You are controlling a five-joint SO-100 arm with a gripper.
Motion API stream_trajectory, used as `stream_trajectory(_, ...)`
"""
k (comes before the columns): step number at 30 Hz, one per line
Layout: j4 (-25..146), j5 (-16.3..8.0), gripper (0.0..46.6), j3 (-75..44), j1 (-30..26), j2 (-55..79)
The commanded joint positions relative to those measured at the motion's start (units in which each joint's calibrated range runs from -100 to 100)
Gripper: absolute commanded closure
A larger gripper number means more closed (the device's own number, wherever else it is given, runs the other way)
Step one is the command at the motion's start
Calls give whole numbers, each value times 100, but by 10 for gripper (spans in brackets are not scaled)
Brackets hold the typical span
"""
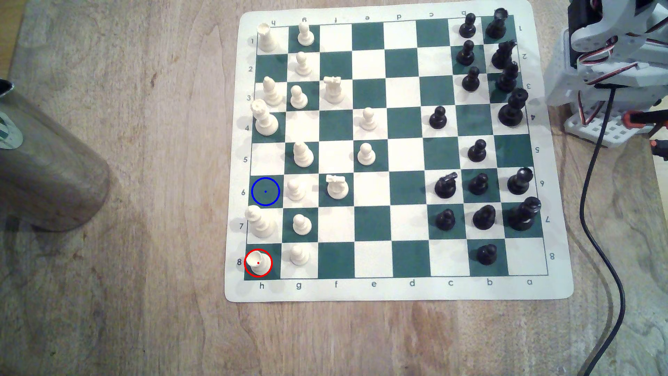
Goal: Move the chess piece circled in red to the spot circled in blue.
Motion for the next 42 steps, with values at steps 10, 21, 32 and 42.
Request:
stream_trajectory(10, 5171, 15, 464, -1514, -62, -20)
stream_trajectory(21, 12747, -10, 464, -4543, 931, 6)
stream_trajectory(32, 15482, -39, 461, -5395, -297, 914)
stream_trajectory(42, 15515, -186, 388, -6310, -2049, 3104)
